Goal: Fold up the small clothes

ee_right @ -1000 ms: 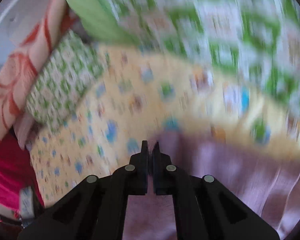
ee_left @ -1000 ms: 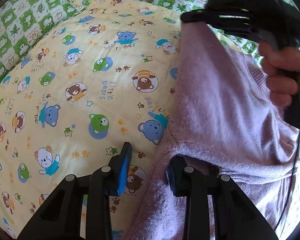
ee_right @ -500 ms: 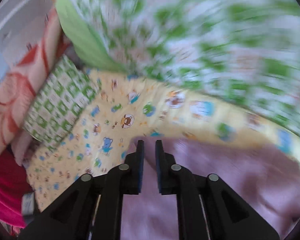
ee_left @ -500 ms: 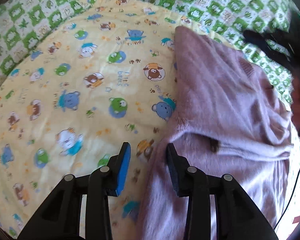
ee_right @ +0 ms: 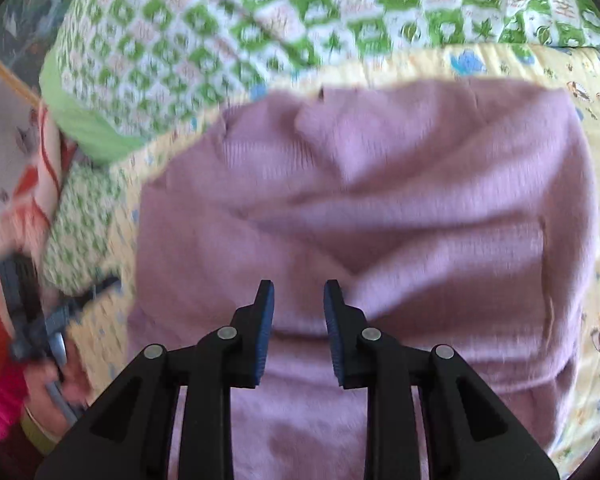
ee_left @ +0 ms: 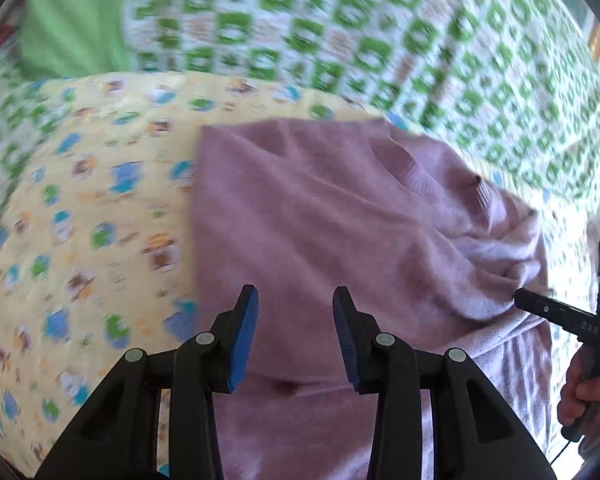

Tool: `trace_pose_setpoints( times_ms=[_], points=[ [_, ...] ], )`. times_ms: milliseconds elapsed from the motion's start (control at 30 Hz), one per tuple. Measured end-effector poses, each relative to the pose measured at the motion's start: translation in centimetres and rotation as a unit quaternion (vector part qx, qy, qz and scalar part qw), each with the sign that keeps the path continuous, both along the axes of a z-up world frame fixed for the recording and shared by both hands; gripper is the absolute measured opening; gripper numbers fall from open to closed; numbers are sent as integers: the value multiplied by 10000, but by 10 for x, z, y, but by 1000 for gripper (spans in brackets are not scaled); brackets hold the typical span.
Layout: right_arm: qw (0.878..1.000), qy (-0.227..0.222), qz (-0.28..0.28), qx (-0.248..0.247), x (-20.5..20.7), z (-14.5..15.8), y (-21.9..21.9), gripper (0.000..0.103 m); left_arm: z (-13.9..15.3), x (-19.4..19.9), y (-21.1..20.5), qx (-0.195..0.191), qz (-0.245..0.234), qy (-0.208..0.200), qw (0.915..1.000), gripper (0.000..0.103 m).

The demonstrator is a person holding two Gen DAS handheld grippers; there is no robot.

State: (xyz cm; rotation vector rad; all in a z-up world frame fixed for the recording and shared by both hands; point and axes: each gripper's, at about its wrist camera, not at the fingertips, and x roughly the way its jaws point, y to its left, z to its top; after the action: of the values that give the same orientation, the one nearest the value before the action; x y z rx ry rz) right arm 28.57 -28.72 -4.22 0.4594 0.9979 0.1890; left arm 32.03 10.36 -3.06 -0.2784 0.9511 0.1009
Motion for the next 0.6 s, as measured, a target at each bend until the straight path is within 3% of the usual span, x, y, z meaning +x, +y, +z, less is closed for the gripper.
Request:
trace_pose_setpoints(
  times_ms=[133, 200, 233, 267, 367, 533, 600],
  points=[
    [9987, -174, -155, -460, -14, 7, -12, 31, -4, 21, -14, 241, -355, 52, 9991, 42],
    [9964, -295, -338, -720, -19, 14, -26, 51, -9, 34, -25, 360, -651, 158, 9971, 44],
    [9940, -329, -436, -946, -20, 17, -35, 66, -10, 37, -27, 444, -685, 172, 9965, 44],
    [9920, -326, -493, -1119, -19, 18, -40, 71, -10, 42, -29, 508, -715, 185, 9960, 44],
    [9894, -225, -625, -1292, -16, 15, -63, 71, -13, 55, -35, 351, -834, 210, 9957, 48],
    [9884, 127, -578, -1396, 0, -11, -76, 70, -39, 72, -39, 750, -671, 494, 9937, 51],
    [9904, 105, -421, -1310, 4, -15, -71, 46, -45, 75, -33, 707, -412, 482, 9955, 51]
  ],
)
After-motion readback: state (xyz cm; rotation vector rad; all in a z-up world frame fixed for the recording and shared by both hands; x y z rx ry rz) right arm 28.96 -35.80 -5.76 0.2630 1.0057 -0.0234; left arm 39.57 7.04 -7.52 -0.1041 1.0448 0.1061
